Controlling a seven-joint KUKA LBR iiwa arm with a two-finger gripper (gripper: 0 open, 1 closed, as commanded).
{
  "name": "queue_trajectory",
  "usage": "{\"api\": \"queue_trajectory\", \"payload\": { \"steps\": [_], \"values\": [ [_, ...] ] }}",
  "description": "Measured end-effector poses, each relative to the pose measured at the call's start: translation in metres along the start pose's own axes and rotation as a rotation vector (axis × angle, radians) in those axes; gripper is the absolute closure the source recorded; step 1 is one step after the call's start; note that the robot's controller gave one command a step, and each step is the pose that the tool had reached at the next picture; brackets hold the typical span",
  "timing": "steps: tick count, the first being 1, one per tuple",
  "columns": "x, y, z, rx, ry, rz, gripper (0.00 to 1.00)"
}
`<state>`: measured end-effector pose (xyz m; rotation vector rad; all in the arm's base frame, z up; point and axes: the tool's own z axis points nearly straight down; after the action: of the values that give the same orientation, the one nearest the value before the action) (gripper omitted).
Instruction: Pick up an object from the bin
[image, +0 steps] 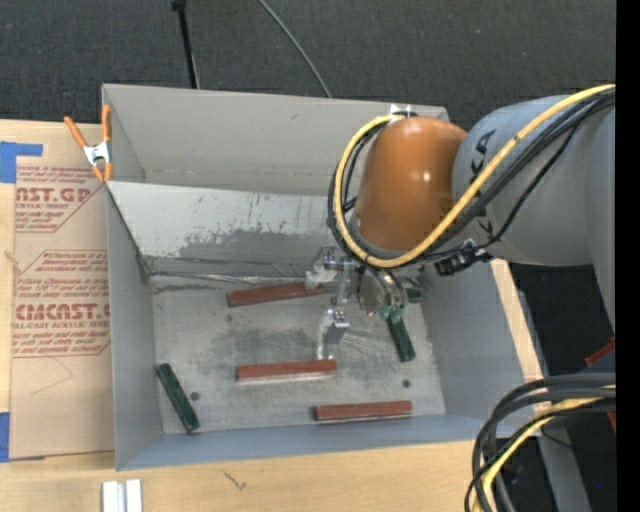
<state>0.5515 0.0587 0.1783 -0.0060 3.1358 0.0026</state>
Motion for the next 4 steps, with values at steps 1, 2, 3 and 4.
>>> {"api": "queue_trajectory", "payload": {
  "steps": [1,2,3,4],
  "values": [
    [0.027,0.013,0.022,0.001,0.011,0.033,0.0],
    [0.019,0.018,0.057,0.0,0.004,0.078,0.0],
    [0.026,0.022,0.108,0.0,-0.006,0.04,0.0],
    [0.037,0.029,0.102,-0.002,-0.005,0.159,1.0]
  ]
}}
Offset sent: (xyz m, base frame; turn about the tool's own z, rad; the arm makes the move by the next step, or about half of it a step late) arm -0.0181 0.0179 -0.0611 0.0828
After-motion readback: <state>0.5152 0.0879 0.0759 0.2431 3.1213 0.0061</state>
